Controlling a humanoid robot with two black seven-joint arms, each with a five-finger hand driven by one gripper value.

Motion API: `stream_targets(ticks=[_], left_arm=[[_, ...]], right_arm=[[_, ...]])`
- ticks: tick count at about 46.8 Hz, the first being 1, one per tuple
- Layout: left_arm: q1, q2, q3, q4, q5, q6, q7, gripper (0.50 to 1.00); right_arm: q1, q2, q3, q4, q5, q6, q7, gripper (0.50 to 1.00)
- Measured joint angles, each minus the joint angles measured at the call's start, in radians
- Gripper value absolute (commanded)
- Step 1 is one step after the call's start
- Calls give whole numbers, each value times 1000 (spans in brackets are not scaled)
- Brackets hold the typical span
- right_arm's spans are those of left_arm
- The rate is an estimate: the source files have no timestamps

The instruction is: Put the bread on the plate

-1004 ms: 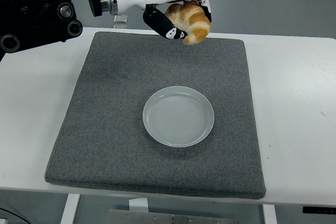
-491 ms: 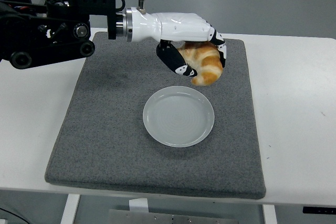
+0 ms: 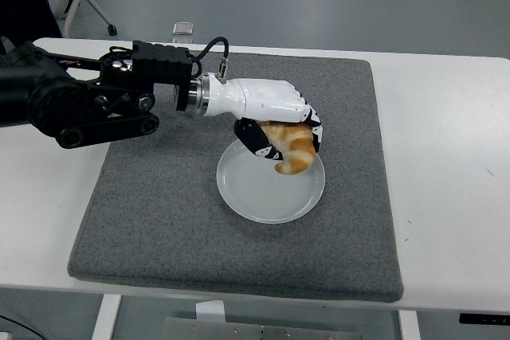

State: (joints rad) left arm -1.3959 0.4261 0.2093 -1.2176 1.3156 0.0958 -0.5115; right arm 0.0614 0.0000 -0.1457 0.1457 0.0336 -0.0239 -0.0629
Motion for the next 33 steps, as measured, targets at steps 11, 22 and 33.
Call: stream_targets(ticks=[11, 22, 33], left_arm=[[60, -43, 0, 65, 48, 22, 1, 500], [96, -70, -1, 94, 75, 30, 1, 500], [128, -91, 1, 109, 84, 35, 1, 500]], right_arm=[[0, 0, 0, 0, 0, 0, 0, 930], [0, 0, 0, 0, 0, 1, 0, 932], [0, 0, 0, 0, 0, 1, 0, 930]])
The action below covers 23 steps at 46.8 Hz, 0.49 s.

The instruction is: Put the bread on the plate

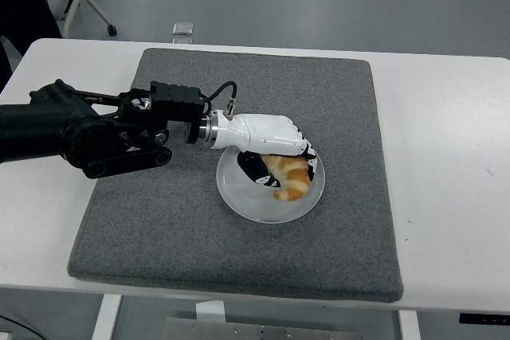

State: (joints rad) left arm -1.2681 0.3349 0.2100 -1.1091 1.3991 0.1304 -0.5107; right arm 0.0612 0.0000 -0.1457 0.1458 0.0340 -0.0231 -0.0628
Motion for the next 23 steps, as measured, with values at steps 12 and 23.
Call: stream_targets(ticks=[12, 23], left_arm=[[13, -1, 0, 8, 20, 0, 0, 500], [22, -1, 9, 8, 30, -1, 0, 500]], right_arm=[[0, 0, 0, 0, 0, 0, 0, 930], [0, 0, 0, 0, 0, 0, 0, 930]])
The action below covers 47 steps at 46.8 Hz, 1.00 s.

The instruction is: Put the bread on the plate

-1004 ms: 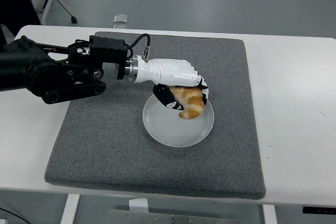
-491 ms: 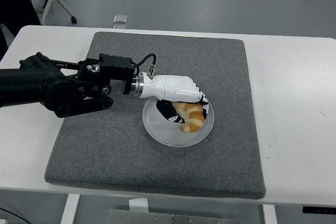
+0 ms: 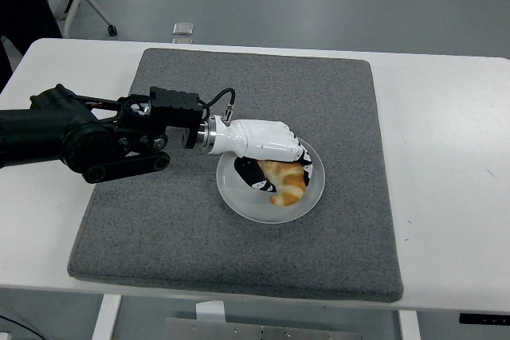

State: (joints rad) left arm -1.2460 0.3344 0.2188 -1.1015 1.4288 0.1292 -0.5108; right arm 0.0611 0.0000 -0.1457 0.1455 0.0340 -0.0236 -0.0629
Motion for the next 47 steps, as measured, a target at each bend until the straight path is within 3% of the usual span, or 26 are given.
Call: stream_targets(ticks=[26, 27, 30, 31, 34, 38, 43, 47], left_arm=[[10, 0, 11, 2, 1, 0, 3, 500], [11, 0, 11, 2, 1, 0, 3, 533], [16, 0, 11, 1, 1, 0, 3, 724], [18, 0, 11, 1, 1, 0, 3, 760], [20, 0, 11, 0, -2, 0, 3, 793], [21, 0, 11, 0, -10, 0, 4, 936], [22, 0, 6, -1, -29, 0, 5, 988], [22, 2, 2, -3, -47, 1, 5, 990]], right_arm=[[0, 0, 0, 0, 0, 0, 0, 930], [0, 0, 0, 0, 0, 0, 0, 930], [0, 0, 0, 0, 0, 0, 0, 932], [0, 0, 0, 0, 0, 0, 0, 930], [0, 0, 0, 0, 0, 0, 0, 930], [0, 0, 0, 0, 0, 0, 0, 930], [0, 0, 0, 0, 0, 0, 0, 930], [0, 0, 0, 0, 0, 0, 0, 930]])
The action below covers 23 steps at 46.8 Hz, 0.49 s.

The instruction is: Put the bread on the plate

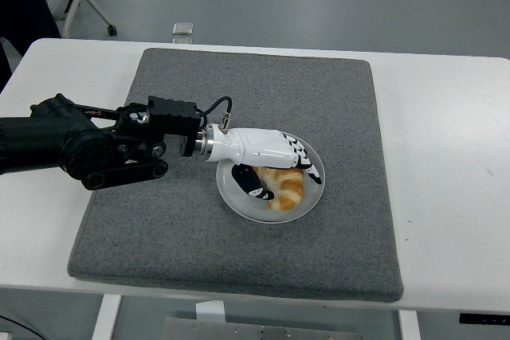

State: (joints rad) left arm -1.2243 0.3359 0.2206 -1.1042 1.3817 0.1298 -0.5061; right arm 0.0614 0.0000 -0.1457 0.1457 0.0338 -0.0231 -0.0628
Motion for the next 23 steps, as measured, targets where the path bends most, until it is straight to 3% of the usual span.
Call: stream_targets(ticks=[23], left_arm=[[-39, 34, -76, -14, -92, -10, -3, 992]], right_arm=[[0, 0, 0, 0, 0, -1, 0, 930]])
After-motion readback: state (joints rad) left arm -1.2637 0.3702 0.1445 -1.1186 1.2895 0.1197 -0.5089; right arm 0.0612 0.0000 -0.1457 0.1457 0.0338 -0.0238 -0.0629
